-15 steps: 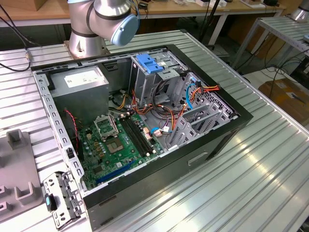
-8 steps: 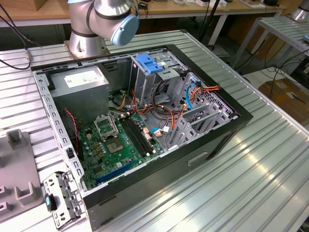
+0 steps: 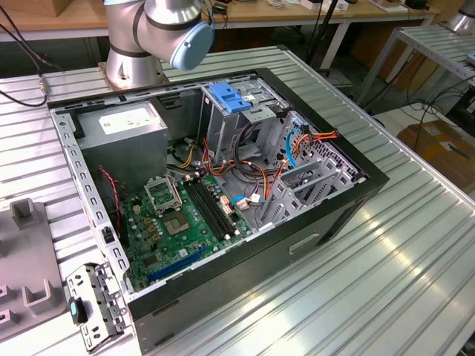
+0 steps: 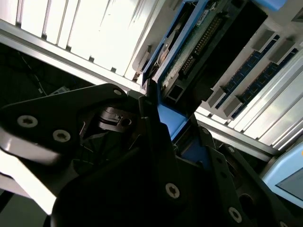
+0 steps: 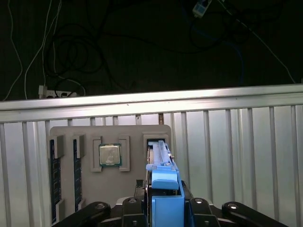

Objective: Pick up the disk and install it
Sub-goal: 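Pick up the disk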

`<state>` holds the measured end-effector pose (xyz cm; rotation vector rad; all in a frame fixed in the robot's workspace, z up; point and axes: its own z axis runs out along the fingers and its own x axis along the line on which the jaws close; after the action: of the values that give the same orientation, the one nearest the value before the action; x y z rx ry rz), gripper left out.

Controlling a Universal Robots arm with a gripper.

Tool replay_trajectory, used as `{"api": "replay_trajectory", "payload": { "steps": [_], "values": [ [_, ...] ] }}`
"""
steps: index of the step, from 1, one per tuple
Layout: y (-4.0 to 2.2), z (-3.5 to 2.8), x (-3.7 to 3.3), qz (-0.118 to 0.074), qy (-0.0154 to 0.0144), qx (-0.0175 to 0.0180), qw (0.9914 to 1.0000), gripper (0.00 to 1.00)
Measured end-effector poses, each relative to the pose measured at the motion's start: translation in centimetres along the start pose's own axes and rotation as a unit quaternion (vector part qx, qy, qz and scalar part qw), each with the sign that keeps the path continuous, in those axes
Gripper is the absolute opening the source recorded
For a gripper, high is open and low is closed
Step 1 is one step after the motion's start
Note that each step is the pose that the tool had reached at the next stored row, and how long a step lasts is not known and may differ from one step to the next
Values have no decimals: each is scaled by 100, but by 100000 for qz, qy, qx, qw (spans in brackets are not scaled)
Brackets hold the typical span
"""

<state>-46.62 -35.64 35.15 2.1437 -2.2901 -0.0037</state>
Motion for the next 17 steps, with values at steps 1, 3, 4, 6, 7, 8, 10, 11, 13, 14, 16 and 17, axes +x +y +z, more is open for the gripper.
{"api": "replay_trajectory", "payload": {
  "steps": [1, 3, 4, 6, 7, 8, 10, 11, 13, 14, 16, 17],
  "values": [
    [0, -17, 0, 2, -14, 23, 100000, 37],
    [0, -91, 0, 2, -16, 24, 100000, 37],
    [1, -125, 0, 2, -14, 23, 100000, 37],
    [1, -154, 0, 3, -16, 27, 100000, 37],
    [1, -175, 0, 2, -11, 19, 100000, 37],
    [1, -197, 0, 3, -14, 24, 100000, 37],
    [1, -225, 0, 2, -16, 26, 100000, 37],
    [1, -241, 0, 2, -16, 25, 100000, 37],
    [1, -282, 0, 2, -15, 21, 100000, 37],
    [2, -303, 1, 2, -15, 21, 100000, 37],
    [2, -337, 1, 1, -14, 22, 100000, 37],
    [2, -355, 1, 3, -15, 23, 100000, 37]
  ]
}}
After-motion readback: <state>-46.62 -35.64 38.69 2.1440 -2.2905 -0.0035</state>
